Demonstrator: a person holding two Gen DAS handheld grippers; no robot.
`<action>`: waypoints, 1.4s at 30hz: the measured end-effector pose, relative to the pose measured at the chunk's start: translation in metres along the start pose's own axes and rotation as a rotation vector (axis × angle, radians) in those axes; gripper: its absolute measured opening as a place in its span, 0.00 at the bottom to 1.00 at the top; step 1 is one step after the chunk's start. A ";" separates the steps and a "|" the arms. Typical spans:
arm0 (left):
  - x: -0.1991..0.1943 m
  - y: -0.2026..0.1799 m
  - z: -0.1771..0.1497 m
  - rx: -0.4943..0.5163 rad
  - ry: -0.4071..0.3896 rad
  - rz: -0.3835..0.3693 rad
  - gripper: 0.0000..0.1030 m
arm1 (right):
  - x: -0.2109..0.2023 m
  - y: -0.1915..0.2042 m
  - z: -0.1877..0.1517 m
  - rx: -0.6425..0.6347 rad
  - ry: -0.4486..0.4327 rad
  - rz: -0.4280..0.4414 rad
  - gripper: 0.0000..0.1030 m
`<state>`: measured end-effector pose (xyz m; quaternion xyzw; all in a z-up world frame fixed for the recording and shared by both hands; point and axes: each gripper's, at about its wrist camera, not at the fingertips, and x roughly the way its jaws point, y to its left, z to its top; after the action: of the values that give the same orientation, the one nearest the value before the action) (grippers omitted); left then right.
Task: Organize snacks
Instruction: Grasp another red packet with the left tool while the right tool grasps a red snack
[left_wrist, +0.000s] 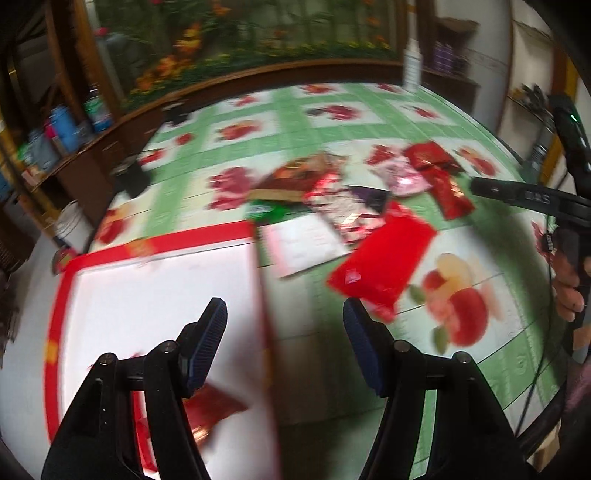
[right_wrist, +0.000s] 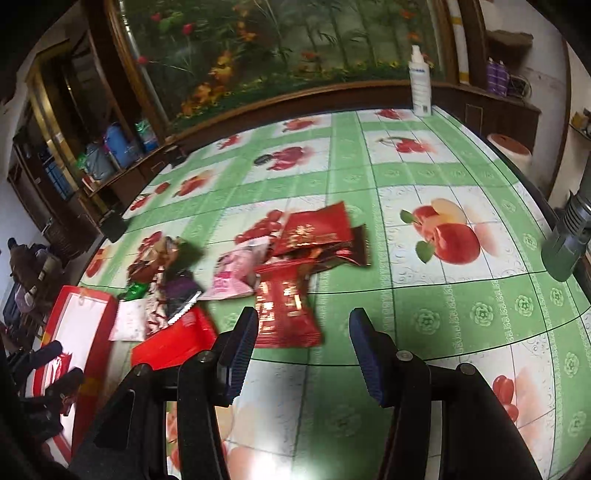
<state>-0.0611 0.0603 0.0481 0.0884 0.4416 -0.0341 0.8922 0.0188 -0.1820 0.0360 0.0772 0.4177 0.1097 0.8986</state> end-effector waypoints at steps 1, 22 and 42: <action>0.004 -0.005 0.003 0.011 0.007 -0.016 0.63 | 0.003 0.001 0.000 -0.006 0.010 -0.007 0.53; 0.061 -0.049 0.026 0.114 0.113 -0.207 0.69 | 0.051 0.022 0.008 -0.081 0.080 -0.104 0.42; 0.067 -0.074 0.040 0.022 0.102 -0.184 0.62 | 0.044 0.008 0.011 -0.002 0.092 -0.104 0.38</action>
<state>0.0006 -0.0184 0.0092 0.0591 0.4922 -0.1163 0.8607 0.0540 -0.1633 0.0126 0.0494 0.4617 0.0666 0.8831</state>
